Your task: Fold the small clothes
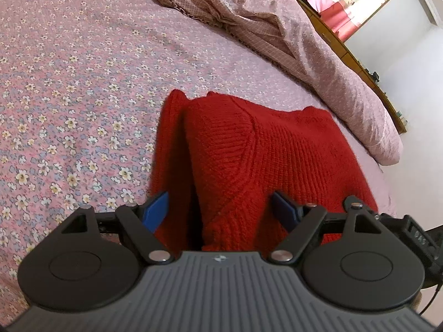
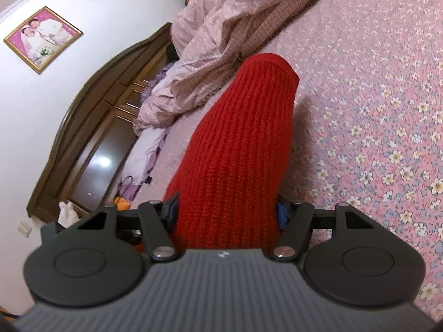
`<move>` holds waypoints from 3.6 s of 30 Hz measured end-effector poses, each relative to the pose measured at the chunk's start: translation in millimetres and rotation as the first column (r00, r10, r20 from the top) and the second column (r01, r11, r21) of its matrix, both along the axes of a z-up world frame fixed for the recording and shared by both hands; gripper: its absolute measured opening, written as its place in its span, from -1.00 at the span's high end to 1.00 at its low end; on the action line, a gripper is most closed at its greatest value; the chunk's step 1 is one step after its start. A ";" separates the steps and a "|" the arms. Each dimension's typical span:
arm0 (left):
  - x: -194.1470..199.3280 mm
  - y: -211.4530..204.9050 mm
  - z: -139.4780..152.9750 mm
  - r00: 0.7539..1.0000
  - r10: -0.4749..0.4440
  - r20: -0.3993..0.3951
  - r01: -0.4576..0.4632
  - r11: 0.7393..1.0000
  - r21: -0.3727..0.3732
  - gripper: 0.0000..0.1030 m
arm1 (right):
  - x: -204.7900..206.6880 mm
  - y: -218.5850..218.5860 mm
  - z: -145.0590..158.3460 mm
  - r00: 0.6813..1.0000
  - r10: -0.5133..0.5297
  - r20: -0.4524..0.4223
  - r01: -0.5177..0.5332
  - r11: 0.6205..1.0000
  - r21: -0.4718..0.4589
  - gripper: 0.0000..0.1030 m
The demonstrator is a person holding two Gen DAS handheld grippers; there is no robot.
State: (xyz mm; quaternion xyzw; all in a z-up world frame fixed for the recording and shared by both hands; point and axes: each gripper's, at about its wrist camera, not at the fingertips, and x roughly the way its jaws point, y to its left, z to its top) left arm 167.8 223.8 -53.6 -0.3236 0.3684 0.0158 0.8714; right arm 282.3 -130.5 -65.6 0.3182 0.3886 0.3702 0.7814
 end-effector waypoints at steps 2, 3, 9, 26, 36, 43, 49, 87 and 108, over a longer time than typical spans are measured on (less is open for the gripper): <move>-0.2 -1.6 1.5 1.000 -0.001 0.004 0.001 1.000 0.000 -0.62 | -0.6 -0.3 5.3 1.000 0.004 0.011 -0.005 1.000 0.011 -0.21; -0.3 -1.9 1.8 1.000 -0.002 0.006 0.002 1.000 0.000 -0.62 | -1.1 -0.9 8.2 1.000 0.007 0.016 -0.007 1.000 0.021 -0.19; -1.1 -10.3 8.8 0.999 -0.031 0.022 0.031 0.999 0.014 -0.61 | -6.0 -5.2 25.4 0.999 -0.001 0.038 0.000 0.999 0.040 -0.15; 16.1 -99.4 30.5 0.968 -0.246 0.042 0.244 0.969 0.036 -0.56 | -38.5 -84.8 49.1 0.988 -0.155 0.014 0.155 0.988 0.027 -0.13; 12.7 -163.5 31.0 0.928 -0.374 0.002 0.372 0.925 0.083 -0.55 | -60.6 -148.1 27.6 0.969 -0.232 -0.087 0.236 0.972 0.026 -0.13; 2.2 -186.4 23.2 0.918 -0.392 -0.066 0.397 0.901 0.174 -0.58 | -69.4 -161.1 -2.2 0.952 -0.281 -0.118 0.270 0.957 -0.102 -0.18; -2.1 -194.0 22.4 0.920 -0.382 -0.085 0.391 0.892 0.227 -0.59 | -80.5 -158.8 -9.0 0.955 -0.296 -0.029 0.283 0.934 -0.220 -0.30; -63.6 -200.7 36.7 0.958 -0.279 -0.068 0.283 0.873 0.398 -0.62 | -154.8 -109.0 41.7 0.919 -0.227 0.321 0.360 0.816 -0.453 0.00; -113.1 -241.4 50.3 0.949 -0.304 -0.090 0.309 0.825 0.473 -0.95 | -201.6 -118.1 52.4 0.921 -0.259 0.290 0.375 0.788 -0.488 -0.42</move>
